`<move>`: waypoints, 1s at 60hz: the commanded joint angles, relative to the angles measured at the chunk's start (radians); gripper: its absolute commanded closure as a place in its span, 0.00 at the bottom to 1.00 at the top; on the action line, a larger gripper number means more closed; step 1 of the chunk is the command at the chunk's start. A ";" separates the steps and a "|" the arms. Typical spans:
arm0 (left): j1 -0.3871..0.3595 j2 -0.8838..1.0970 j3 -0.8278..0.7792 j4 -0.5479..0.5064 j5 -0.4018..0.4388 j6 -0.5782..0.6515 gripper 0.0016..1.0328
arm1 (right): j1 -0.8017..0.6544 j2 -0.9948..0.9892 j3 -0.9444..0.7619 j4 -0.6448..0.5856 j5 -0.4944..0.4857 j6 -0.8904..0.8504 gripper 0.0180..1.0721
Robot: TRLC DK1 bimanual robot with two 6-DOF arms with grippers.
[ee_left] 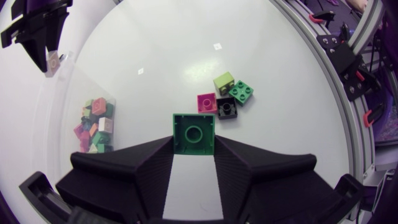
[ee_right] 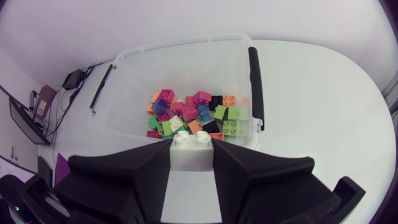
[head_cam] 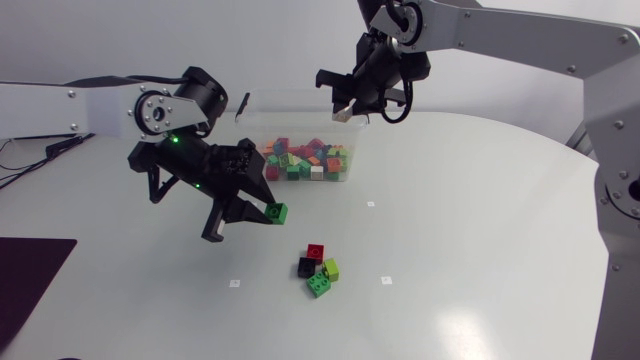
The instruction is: Place the duplo bricks in the container
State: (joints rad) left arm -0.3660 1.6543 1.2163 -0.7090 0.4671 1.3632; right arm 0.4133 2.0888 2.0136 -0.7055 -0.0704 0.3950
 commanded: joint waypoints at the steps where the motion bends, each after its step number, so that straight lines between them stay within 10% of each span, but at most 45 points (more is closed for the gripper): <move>1: 0.012 -0.031 -0.037 0.013 0.021 -0.038 0.76 | 0.009 0.039 0.045 0.014 0.012 -0.004 0.73; 34: 0.042 -0.080 -0.040 0.322 0.034 -0.388 0.74 | 0.033 0.208 0.234 0.069 0.115 -0.087 0.71; 44: 0.052 -0.080 -0.037 0.442 0.033 -0.498 0.74 | 0.022 0.246 0.289 0.038 0.132 -0.104 0.26; 60: 0.068 -0.028 0.028 0.602 -0.015 -0.674 0.74 | 0.007 0.111 0.171 0.087 0.141 -0.128 0.17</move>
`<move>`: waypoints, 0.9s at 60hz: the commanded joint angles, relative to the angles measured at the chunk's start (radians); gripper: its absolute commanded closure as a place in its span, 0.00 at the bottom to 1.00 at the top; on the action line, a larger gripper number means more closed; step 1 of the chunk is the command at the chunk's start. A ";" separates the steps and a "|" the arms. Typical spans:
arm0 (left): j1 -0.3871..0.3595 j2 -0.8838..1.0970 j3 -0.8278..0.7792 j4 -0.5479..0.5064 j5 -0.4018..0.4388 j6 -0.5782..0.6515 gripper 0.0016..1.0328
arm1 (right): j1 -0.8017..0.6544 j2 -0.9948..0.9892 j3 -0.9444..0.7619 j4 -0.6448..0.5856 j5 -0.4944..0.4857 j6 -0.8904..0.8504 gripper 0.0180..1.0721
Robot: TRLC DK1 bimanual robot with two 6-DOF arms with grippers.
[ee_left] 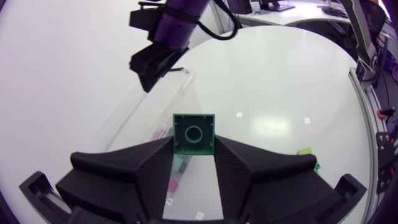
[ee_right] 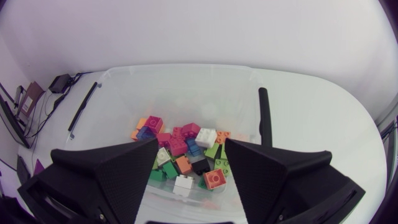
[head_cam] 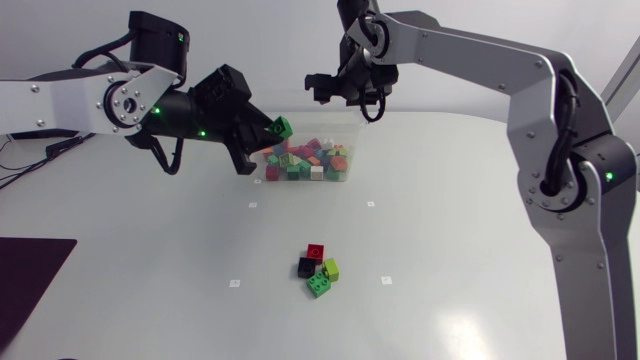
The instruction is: Place the duplo bricks in the container
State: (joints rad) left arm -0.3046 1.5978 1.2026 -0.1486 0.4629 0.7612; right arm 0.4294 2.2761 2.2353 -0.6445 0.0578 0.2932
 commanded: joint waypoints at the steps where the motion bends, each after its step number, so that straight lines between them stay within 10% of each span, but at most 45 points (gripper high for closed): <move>1: 0.005 0.031 0.045 0.052 -0.020 -0.080 0.74 | -0.009 -0.092 -0.069 0.032 0.014 -0.028 0.17; 54: 0.013 0.404 0.426 0.187 -0.213 -0.379 0.73 | 0.086 -0.570 -0.841 0.206 -0.029 -0.101 0.16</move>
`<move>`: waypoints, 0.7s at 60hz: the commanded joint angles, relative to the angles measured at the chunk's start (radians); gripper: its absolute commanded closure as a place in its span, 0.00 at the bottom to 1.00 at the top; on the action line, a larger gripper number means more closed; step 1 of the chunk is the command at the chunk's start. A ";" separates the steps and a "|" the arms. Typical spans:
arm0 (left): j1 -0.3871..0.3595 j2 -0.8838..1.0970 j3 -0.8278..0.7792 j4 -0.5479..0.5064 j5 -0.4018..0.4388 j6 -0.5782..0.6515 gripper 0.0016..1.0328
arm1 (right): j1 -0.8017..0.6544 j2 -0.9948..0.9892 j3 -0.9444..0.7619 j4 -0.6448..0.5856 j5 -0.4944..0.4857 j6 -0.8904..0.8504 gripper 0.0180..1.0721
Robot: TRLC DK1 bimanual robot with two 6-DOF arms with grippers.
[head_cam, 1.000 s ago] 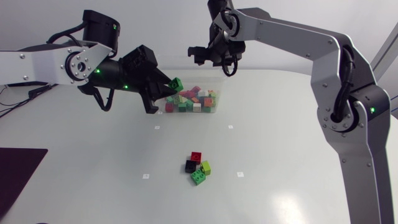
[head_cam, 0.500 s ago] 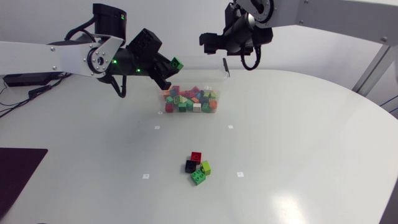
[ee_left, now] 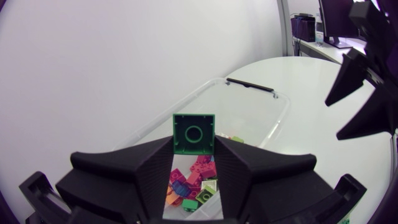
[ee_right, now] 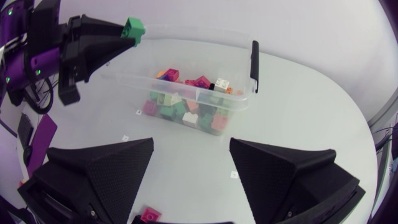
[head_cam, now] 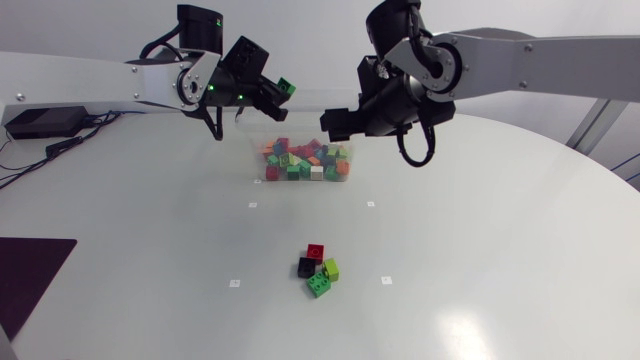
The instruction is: Place the duplo bricks in the container
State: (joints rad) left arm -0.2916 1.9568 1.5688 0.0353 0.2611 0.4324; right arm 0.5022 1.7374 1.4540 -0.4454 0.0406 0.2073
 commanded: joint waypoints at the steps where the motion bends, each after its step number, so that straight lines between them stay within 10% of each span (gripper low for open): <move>1: 0.000 0.053 0.069 0.002 -0.017 -0.055 0.73 | 0.019 -0.035 -0.072 0.008 -0.011 -0.014 0.16; 20: -0.011 0.151 0.185 -0.038 -0.065 -0.081 0.71 | 0.113 -0.073 -0.242 0.001 -0.031 -0.020 0.16; 32: -0.009 0.159 0.227 -0.081 -0.076 -0.103 0.15 | 0.164 -0.095 -0.294 -0.059 -0.042 -0.019 0.16; 42: 0.003 0.097 0.197 -0.101 -0.076 -0.093 0.05 | 0.208 -0.116 -0.353 -0.107 -0.039 -0.036 0.16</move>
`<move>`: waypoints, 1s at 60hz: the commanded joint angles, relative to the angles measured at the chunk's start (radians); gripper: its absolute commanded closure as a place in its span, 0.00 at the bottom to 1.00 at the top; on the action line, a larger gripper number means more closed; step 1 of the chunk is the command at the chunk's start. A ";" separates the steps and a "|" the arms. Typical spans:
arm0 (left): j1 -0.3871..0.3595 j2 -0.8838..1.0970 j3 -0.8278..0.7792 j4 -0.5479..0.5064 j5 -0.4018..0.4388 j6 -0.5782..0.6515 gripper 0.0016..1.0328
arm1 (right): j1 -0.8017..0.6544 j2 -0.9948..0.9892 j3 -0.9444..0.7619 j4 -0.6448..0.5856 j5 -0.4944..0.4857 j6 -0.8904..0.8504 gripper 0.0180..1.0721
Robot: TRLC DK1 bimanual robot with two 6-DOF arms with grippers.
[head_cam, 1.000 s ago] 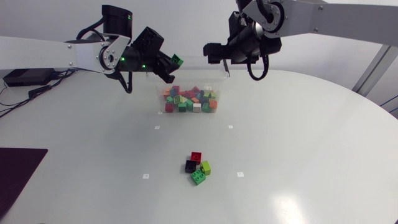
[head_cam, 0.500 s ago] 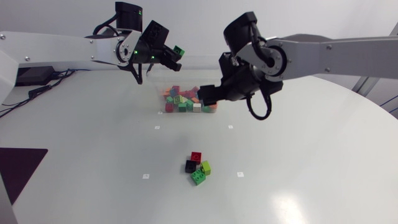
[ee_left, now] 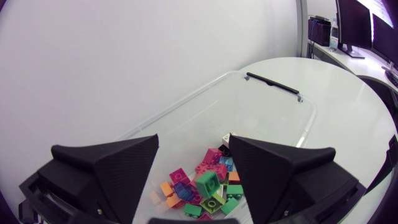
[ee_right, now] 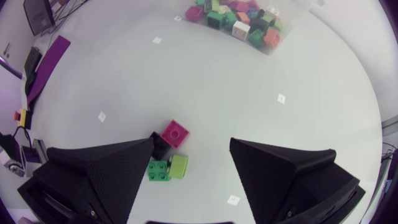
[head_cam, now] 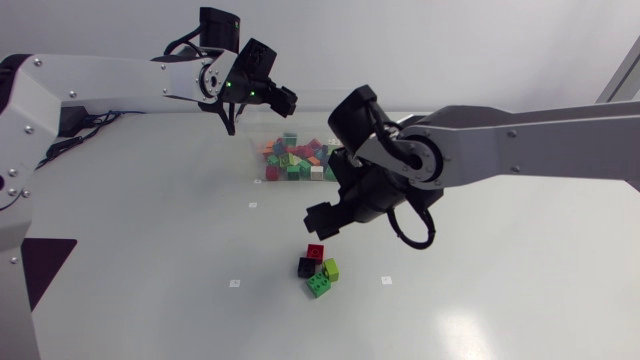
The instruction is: Place the duplo bricks in the container
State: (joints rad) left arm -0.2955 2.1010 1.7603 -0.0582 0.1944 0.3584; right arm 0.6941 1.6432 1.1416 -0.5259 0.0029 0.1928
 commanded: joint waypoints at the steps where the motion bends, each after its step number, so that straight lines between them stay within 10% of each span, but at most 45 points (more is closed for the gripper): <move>1: 0.007 -0.058 -0.002 -0.009 -0.009 -0.016 0.05 | 0.021 -0.026 -0.049 -0.026 -0.001 -0.029 0.16; 60: 0.038 -0.690 -0.585 -0.246 0.096 0.392 0.05 | 0.099 0.201 -0.005 0.006 0.071 -0.085 0.19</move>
State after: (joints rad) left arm -0.2646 1.4490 1.2274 -0.2909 0.2798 0.6880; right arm 0.7795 1.8126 1.1057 -0.5190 0.0601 0.1184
